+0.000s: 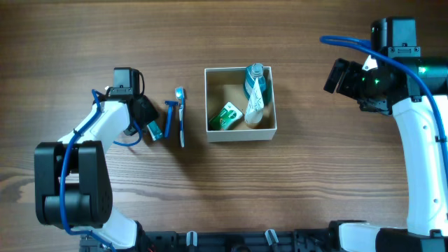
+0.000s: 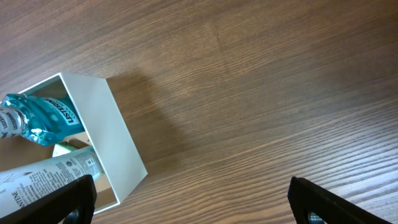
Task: Pack container
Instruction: 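Grasp the toothpaste tube with the left gripper and drop it in the box, then grasp the blue razor with the left gripper and place it in the box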
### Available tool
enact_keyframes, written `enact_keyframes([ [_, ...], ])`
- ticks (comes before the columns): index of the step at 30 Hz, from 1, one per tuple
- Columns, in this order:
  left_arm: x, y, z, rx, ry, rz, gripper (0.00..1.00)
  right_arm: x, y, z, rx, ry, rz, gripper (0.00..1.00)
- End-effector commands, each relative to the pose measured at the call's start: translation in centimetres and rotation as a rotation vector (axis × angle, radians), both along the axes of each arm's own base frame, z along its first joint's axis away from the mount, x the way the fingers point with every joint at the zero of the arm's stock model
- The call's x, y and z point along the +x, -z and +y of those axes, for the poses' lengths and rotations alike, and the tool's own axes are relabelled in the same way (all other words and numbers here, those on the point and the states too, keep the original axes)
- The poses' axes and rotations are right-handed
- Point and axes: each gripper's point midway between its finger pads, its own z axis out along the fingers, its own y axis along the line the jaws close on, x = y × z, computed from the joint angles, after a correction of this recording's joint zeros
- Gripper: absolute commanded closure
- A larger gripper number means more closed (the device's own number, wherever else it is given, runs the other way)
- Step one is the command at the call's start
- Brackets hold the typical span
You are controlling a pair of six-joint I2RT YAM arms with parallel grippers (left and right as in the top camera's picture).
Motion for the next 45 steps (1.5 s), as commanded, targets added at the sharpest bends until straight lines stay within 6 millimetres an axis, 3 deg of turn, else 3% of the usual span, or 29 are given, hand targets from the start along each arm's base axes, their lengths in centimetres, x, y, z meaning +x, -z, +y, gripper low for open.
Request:
enact_keyframes([
  [1,-0.7,1.3,0.5,0.019,0.015,0.049,0.63,0.2,0.1,0.0,0.013,0.016,0.0,0.0],
  [8,-1.6,0.1,0.1,0.017,0.093,0.069,0.69,0.2,0.1,0.0,0.013,0.016,-0.001,0.0],
  [11,-0.9,-3.0,-0.4,-0.003,0.127,0.004,0.79,0.2,0.1,0.0,0.013,0.016,0.0,0.0],
  [12,-0.7,-4.8,-0.7,-0.015,0.135,-0.036,0.79,0.2,0.1,0.0,0.013,0.016,-0.001,0.0],
  [16,-0.6,-8.5,-1.5,-0.014,0.158,-0.127,0.83,0.2,0.1,0.0,0.012,0.016,-0.001,0.0],
  [20,-1.0,-13.6,-6.9,-0.111,0.302,-0.273,0.84,0.2,0.1,0.0,0.012,0.016,-0.001,0.0],
  [24,-1.6,-18.6,-14.6,-0.148,0.545,-0.458,0.83,0.2,0.1,0.0,0.013,0.016,0.0,0.0],
  [28,-1.5,-18.3,-19.3,-0.071,0.64,-0.514,0.82,0.2,0.1,0.0,0.012,0.016,0.0,0.0],
  [32,-0.3,-14.7,-22.7,-0.079,0.698,-0.48,0.81,0.2,0.1,0.0,0.013,0.016,-0.001,0.0],
  [34,0.5,-12.6,-23.1,-0.073,0.697,-0.454,0.75,0.2,0.1,0.0,0.012,0.016,0.0,0.0],
  [36,1.1,-12.1,-23.3,-0.066,0.691,-0.461,0.63,0.2,0.1,0.0,0.013,0.016,0.0,0.0],
  [38,1.4,-12.8,-23.3,-0.07,0.686,-0.483,0.48,0.2,0.1,0.0,0.012,0.016,-0.001,0.0],
  [40,1.4,-14.4,-23.0,-0.072,0.68,-0.5,0.43,0.2,0.1,0.0,0.013,0.016,0.0,0.0],
  [42,0.8,-16.6,-21.3,-0.042,0.651,-0.495,0.39,0.2,0.1,0.0,0.013,0.016,-0.001,0.0],
  [45,0.0,-16.7,-16.3,0.068,0.556,-0.425,0.3,0.2,0.1,0.0,0.012,0.016,0.0,0.0],
])
